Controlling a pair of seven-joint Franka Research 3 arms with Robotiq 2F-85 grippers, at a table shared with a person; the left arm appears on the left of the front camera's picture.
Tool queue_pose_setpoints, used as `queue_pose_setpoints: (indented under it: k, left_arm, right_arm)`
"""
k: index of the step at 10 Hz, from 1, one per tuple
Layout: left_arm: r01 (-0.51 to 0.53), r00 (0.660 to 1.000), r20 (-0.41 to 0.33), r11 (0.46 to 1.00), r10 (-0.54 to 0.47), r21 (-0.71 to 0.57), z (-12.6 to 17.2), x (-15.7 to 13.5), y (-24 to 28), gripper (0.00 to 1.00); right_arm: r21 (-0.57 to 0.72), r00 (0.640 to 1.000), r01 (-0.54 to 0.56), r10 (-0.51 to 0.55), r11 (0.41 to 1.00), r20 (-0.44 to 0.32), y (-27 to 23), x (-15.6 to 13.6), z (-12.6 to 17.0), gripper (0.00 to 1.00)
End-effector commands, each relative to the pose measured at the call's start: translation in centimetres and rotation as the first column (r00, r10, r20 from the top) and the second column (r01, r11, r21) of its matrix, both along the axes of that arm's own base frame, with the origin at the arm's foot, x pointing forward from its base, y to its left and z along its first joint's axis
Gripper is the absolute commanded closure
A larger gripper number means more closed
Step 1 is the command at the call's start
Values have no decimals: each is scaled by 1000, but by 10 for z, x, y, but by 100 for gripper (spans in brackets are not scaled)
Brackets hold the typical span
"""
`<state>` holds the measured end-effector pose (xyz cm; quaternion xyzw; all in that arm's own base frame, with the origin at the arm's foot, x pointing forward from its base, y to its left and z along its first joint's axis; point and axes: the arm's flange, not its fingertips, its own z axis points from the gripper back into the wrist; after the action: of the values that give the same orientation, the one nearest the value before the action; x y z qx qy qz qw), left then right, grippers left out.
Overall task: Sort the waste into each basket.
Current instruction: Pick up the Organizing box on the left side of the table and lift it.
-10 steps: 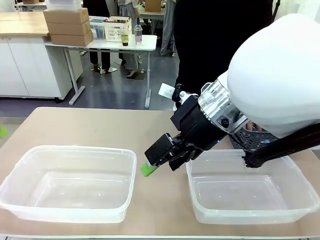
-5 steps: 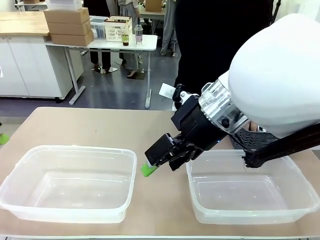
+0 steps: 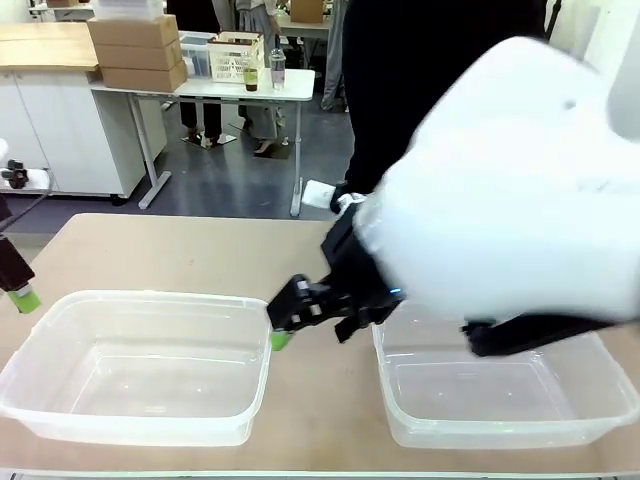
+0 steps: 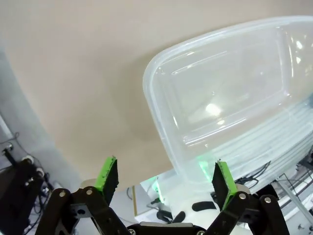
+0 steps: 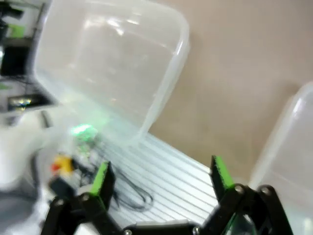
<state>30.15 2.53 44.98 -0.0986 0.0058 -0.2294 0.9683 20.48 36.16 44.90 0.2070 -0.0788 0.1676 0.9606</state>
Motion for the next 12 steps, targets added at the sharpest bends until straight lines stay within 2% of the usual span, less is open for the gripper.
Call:
queue_pose_setpoints:
  k: [1,3,4,5,6,7,8,9,10,12]
  left_arm:
    - [-41,999,22,999,41,-1,-83,-69,-17,0]
    - [-24,1000,-11,1000,24,-15,-95,-71,-15,0]
    - [-59,998,-11,998,59,-2,-108,-71,-17,0]
    - [-8,1000,-19,1000,8,1,-9,6,-1,0]
    - [-8,1000,-19,1000,8,1,-9,6,-1,0]
    - [-16,999,-33,1000,16,3,-17,11,0,0]
    - [-107,993,52,994,108,-9,-4,13,-7,0]
    - [-149,988,52,988,147,32,-19,12,-11,0]
    - [-141,990,-10,989,142,44,-38,8,-13,0]
    - [-99,992,-69,990,107,105,-69,-6,-15,0]
  right_arm:
    - [-237,960,275,-277,932,25,83,20,-18,0]
    - [-252,965,261,-251,932,74,121,15,-28,0]
    - [-130,984,172,-166,976,58,59,2,-27,0]
    - [-130,984,172,-166,976,58,59,2,-27,0]
    - [-130,984,172,-166,976,58,59,2,-27,0]
    - [-170,977,211,-202,963,65,80,2,-29,0]
    - [-198,969,247,-239,949,62,97,11,-35,0]
    - [-195,960,278,-280,941,21,105,21,-46,0]
    - [-198,964,259,-264,945,1,108,30,-53,0]
    - [-245,953,286,-301,926,-25,114,39,-60,0]
